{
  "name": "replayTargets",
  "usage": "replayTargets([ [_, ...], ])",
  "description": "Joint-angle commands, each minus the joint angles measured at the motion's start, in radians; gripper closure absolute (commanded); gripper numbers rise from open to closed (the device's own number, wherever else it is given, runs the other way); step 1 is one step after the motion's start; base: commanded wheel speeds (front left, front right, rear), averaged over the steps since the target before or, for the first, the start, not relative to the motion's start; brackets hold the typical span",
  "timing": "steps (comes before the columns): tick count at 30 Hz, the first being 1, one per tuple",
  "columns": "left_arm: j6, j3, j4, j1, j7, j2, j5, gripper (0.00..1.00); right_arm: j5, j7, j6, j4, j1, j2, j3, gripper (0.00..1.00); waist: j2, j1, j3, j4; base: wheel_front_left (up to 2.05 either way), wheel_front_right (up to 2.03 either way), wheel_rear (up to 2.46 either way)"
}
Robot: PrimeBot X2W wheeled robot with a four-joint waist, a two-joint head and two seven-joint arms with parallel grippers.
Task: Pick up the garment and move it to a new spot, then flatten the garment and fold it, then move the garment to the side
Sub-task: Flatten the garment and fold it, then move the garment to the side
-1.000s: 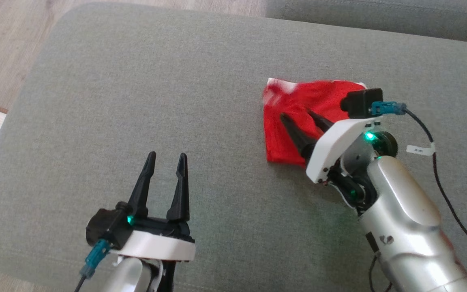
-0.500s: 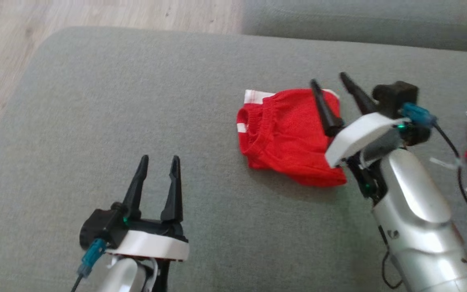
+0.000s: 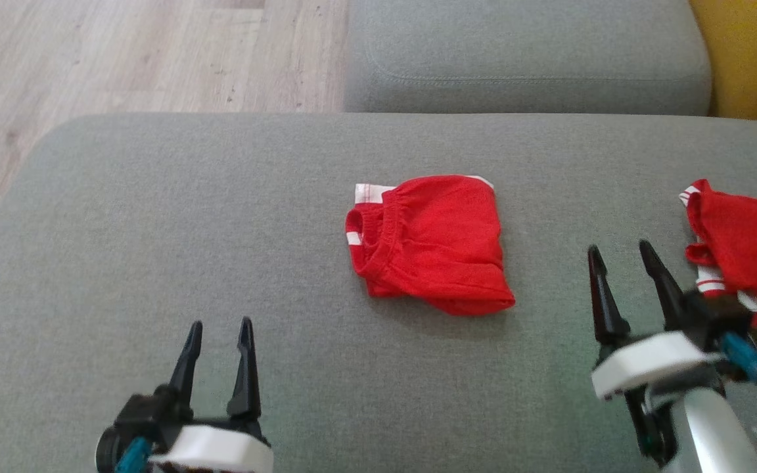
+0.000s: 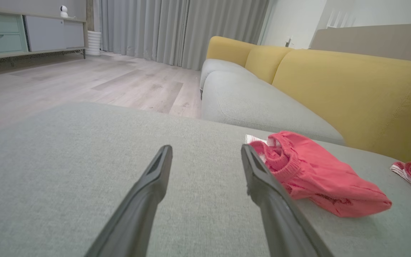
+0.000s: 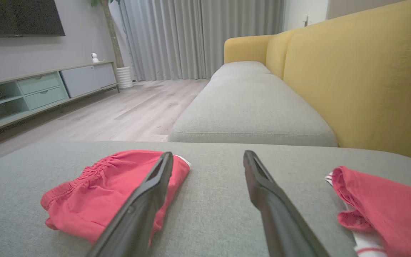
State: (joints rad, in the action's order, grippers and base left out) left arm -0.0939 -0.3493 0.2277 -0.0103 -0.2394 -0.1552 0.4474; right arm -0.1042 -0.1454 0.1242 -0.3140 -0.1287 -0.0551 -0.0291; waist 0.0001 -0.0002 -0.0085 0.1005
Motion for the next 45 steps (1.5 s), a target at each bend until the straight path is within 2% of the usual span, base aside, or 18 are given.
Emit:
replayTargets([
  [1, -0.005, 0.046, -0.025, -0.023, -0.011, -0.012, 0.002, 0.00, 0.008, -0.018, 0.007, 0.056, -0.011, 0.005, -0.015, 0.00, -0.0001, 0.0002, -0.005, -0.005, 0.00, 0.00, 0.00],
  [12, -0.003, 0.052, -0.011, 0.047, -0.014, -0.018, 0.030, 0.00, -0.029, -0.031, 0.007, 0.127, 0.139, 0.005, 0.001, 0.00, -0.0001, 0.0002, -0.017, -0.008, 0.00, 0.00, 0.00],
  [33, -0.009, 0.034, -0.017, 0.033, -0.011, -0.024, 0.031, 0.00, -0.015, 0.022, 0.007, 0.124, 0.135, 0.005, -0.019, 0.00, -0.0001, 0.0002, -0.017, 0.011, 0.00, 0.00, 0.00],
  [39, -0.013, 0.030, -0.020, 0.020, -0.011, -0.023, 0.030, 0.00, 0.003, 0.134, 0.007, 0.127, 0.026, 0.005, -0.018, 0.00, -0.0001, 0.0002, -0.001, 0.030, 0.00, 0.00, 0.00],
  [45, -0.011, 0.028, -0.020, -0.003, -0.014, -0.010, 0.031, 0.00, 0.011, 0.385, 0.007, 0.031, -0.162, 0.005, -0.012, 0.00, -0.0001, 0.0002, 0.038, 0.073, 0.00, 0.00, 0.00],
])
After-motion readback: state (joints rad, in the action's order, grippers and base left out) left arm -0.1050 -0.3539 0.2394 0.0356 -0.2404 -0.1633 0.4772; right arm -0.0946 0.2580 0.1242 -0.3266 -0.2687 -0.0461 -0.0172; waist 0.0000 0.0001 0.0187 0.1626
